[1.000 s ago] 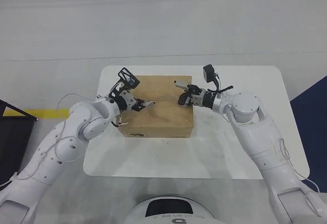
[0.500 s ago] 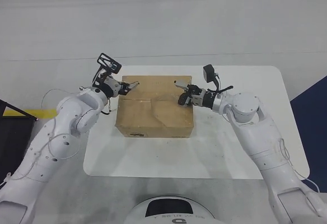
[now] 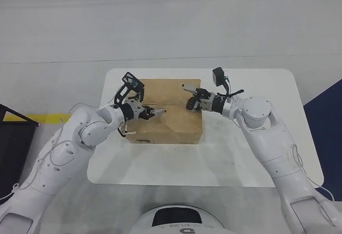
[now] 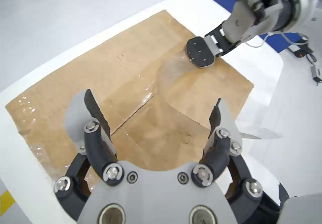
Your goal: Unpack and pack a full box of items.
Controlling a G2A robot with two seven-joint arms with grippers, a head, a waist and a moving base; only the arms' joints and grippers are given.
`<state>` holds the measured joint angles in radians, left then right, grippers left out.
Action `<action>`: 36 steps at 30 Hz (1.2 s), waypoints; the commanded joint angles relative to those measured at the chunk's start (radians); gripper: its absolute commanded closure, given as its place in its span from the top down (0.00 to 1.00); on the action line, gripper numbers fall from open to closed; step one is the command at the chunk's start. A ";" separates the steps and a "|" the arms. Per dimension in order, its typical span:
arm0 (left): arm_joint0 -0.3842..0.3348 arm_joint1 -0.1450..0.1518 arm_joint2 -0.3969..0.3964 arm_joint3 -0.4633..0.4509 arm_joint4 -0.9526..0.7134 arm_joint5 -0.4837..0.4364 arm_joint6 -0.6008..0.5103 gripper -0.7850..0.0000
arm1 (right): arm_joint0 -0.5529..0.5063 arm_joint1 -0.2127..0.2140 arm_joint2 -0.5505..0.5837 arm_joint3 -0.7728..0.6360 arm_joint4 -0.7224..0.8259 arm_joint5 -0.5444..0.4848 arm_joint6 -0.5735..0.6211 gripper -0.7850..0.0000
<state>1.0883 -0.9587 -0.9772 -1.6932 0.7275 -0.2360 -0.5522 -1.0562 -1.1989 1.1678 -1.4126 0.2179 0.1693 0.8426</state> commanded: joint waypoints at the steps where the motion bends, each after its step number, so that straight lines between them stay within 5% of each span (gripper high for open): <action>1: -0.007 -0.005 0.016 -0.010 0.037 0.059 -0.024 1.00 | 0.000 0.000 0.000 0.000 0.000 0.000 0.000 1.00; 9: -0.034 -0.013 0.040 -0.067 0.235 0.212 -0.182 1.00 | 0.000 0.000 0.000 0.000 0.000 0.000 0.000 1.00; 22: 0.013 0.000 -0.102 -0.198 0.475 0.345 -0.139 1.00 | 0.000 0.000 0.000 0.000 0.000 0.000 0.000 1.00; 28: 0.095 0.014 -0.243 -0.208 0.444 0.334 -0.081 1.00 | 0.000 0.000 0.000 0.000 0.000 0.000 0.000 1.00; 36: 0.203 0.023 -0.438 -0.168 0.162 0.216 -0.005 1.00 | 0.000 0.000 0.000 0.000 0.000 0.000 0.000 1.00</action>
<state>1.2803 -0.9348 -1.3989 -1.8682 0.9452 -0.0004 -0.5695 -1.0562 -1.1989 1.1678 -1.4126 0.2179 0.1693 0.8426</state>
